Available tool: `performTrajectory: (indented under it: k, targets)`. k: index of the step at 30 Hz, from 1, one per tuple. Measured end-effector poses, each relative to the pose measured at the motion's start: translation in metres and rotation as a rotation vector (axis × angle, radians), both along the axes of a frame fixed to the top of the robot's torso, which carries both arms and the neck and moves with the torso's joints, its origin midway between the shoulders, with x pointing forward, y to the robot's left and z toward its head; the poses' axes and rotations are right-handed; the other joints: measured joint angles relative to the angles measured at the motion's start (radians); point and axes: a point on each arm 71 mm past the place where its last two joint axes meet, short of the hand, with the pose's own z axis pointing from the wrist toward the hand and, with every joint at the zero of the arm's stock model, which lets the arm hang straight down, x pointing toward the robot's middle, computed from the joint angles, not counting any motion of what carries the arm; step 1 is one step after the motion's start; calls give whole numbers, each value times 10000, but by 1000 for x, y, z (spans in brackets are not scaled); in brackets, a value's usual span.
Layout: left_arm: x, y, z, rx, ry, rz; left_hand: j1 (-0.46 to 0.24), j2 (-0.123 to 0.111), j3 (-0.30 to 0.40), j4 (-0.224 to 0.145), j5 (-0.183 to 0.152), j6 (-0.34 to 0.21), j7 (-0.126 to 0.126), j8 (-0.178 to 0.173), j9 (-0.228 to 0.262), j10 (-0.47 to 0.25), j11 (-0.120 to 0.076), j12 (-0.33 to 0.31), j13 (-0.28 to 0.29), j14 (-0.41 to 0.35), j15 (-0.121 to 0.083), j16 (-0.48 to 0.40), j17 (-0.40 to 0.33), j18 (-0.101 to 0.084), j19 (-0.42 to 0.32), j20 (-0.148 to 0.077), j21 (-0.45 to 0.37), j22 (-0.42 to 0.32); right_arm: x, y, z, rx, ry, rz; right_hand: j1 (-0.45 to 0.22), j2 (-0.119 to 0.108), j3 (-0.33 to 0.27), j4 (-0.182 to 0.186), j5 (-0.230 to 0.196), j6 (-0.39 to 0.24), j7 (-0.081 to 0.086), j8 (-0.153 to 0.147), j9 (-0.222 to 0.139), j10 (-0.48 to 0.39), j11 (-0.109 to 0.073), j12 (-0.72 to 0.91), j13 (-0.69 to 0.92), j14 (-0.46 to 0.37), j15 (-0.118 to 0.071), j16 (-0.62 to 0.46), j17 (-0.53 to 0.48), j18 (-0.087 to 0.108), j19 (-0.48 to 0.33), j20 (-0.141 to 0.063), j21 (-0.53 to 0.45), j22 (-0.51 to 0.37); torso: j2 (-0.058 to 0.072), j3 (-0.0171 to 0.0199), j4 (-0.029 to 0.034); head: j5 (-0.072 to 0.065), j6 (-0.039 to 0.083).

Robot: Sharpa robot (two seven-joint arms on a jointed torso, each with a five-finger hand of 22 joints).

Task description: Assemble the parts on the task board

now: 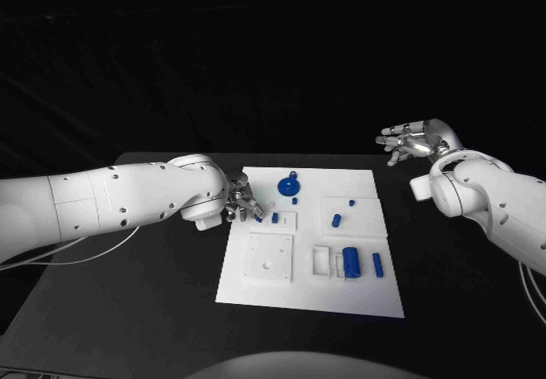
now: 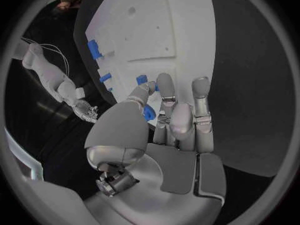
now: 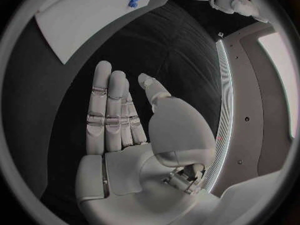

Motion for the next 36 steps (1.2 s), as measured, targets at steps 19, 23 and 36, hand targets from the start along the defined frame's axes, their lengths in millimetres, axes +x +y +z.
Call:
performTrajectory:
  k: [19, 23, 36]
  targets:
    - [-3, -1, 0, 214, -137, -170, -174, 13, -14, -14, 99, 0, 0, 22, 199, 0, 0, 82, 31, 0, 9, 109, 81, 9, -35, 35, 74, -2, 0, 0, 0, -5, 6, -2, 0, 0, 29, 29, 0, 0, 0, 0, 0, 0, 0, 0, 0, 0, 0, 0, 0, 0, 0, 0, 0, 10, -1, 0, -3, 16, -1]
    - [-3, -2, 0, 243, -129, -195, -214, 1, -14, -14, 99, 0, 0, 22, 365, 0, 0, 121, 43, 11, 21, 109, 126, 9, -35, 35, 74, -3, 0, 0, 0, -5, 8, 0, 0, 0, 28, 29, 0, 0, 0, 0, 0, 0, 0, 0, 0, 0, 0, 0, 0, 0, 0, 0, 0, 9, 0, 7, -6, 17, -6]
    - [-3, -4, 0, 312, -137, -238, -281, -43, -14, -14, 97, 2, 0, 22, 543, 2, -1, 186, 57, 11, 23, 187, 223, 19, -33, 108, 113, -3, 0, 0, 0, -4, 14, 13, 0, 0, 28, 29, 0, 0, 0, 0, 0, 0, 0, 0, 1, 0, 0, 0, 0, 1, 0, 0, 0, 8, 3, 19, -12, 22, -7]
